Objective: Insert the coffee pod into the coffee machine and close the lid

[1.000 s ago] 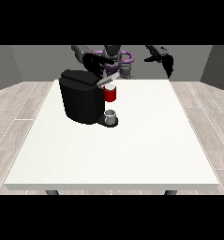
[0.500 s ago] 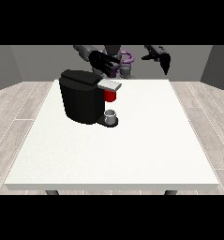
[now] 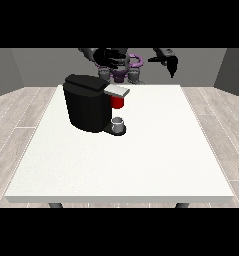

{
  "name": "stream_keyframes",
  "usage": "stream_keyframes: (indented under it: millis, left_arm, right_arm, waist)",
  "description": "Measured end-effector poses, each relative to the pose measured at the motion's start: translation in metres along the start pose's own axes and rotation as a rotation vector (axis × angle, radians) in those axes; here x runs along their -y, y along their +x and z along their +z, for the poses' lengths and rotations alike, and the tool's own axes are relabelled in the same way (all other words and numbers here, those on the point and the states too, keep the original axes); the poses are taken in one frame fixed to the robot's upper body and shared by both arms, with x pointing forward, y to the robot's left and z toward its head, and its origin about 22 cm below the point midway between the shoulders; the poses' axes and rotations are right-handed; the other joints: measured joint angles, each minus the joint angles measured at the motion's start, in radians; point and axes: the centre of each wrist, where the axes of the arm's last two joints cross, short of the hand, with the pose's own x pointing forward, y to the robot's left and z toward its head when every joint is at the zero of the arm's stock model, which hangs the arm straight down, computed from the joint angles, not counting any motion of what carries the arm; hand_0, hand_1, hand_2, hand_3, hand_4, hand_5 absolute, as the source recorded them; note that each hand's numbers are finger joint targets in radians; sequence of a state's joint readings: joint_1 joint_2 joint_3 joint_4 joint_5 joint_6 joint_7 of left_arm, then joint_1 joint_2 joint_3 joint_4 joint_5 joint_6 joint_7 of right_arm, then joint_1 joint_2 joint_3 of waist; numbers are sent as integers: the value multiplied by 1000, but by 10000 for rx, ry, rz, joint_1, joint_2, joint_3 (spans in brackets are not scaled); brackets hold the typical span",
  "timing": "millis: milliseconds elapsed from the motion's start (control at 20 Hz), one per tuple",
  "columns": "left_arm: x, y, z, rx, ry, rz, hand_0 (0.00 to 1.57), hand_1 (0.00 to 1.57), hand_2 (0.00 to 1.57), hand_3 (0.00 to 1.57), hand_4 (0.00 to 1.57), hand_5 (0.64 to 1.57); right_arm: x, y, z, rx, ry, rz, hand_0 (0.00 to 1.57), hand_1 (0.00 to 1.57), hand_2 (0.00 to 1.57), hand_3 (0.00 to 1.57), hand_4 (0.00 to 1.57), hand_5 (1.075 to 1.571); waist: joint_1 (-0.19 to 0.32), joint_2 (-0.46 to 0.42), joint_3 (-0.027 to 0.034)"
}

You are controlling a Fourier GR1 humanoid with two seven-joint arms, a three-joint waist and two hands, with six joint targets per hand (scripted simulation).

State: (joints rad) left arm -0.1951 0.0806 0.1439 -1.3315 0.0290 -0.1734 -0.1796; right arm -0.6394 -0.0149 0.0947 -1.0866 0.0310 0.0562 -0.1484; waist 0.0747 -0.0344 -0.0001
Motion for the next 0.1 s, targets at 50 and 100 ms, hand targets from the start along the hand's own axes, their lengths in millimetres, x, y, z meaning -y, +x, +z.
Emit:
stream_keyframes:
  millis: [50, 100]
  left_arm:
    - [-2, -4, 4, -74, 76, 45, 0, 0, 0, 0, 192, 1571]
    - [2, -8, 9, -213, 113, 67, 0, 0, 0, 0, 192, 1571]
  right_arm:
    - [0, -3, 5, -28, -84, -249, 0, 0, 0, 0, 251, 1571]
    - [-1, -11, 14, -191, -185, -509, 0, 0, 0, 0, 157, 1571]
  waist:
    - [-82, -107, 0]
    - [-165, -277, 0]
